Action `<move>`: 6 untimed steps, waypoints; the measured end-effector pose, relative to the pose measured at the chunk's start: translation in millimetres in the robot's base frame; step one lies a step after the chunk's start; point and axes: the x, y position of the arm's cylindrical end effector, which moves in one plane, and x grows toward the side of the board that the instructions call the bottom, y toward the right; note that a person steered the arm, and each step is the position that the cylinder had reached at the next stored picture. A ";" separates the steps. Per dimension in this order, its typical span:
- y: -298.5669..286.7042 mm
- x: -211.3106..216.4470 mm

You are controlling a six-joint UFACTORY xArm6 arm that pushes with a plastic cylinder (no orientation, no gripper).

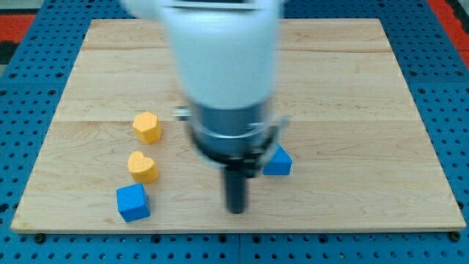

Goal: Move the blue triangle to the right of the yellow hexagon

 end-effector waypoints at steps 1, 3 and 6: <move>36.7 -10.2; 44.5 -43.4; 40.8 -87.8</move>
